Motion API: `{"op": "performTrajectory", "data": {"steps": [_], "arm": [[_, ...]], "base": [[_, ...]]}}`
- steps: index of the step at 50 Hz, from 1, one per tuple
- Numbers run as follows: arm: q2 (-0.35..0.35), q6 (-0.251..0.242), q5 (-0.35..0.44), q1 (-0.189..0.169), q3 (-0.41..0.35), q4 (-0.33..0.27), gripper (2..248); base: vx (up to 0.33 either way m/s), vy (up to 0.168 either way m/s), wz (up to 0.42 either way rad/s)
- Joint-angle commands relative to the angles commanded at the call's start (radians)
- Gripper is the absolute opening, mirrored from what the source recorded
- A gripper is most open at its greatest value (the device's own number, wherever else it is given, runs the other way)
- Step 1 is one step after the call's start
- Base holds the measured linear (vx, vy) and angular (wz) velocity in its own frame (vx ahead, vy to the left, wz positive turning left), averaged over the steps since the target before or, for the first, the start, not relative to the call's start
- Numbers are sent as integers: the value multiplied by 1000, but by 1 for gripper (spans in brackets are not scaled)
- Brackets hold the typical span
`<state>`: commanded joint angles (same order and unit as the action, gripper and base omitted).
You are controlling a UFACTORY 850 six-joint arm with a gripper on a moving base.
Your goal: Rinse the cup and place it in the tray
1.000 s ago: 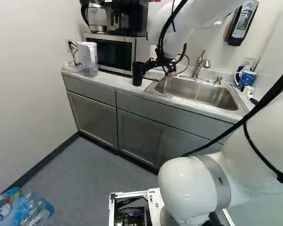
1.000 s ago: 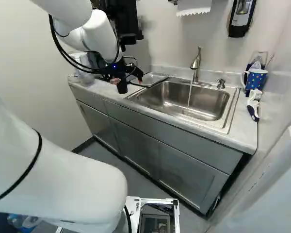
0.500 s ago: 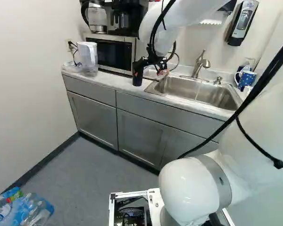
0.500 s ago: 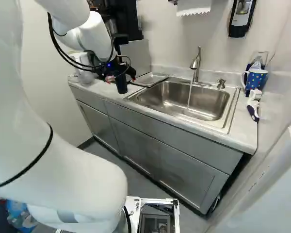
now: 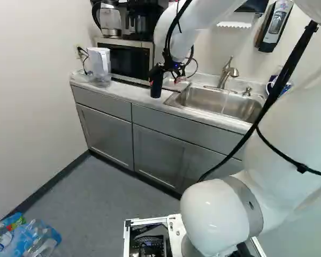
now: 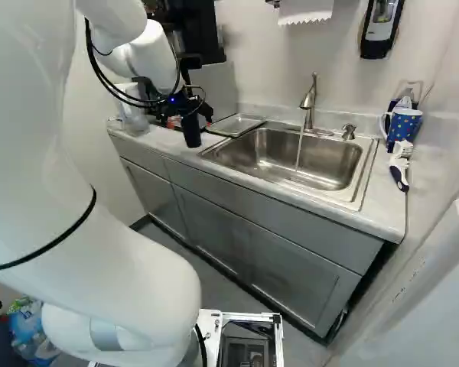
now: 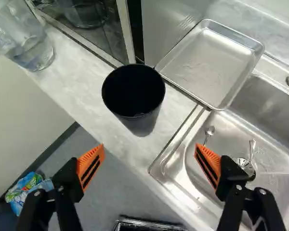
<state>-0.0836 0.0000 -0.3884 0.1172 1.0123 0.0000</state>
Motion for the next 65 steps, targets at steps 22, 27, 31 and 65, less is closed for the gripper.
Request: {"op": "performTrajectory", "data": {"steps": [22,27,31,65], "arm": [[11,0,30,0,-3,0,247],[18,0,55,0,-7,0,247],[22,0,79,0,-12,0,247],[-2,0,314,7,-116,0,247]], "base": [[0,0,0],[0,0,0],[0,0,0],[0,0,0]]}}
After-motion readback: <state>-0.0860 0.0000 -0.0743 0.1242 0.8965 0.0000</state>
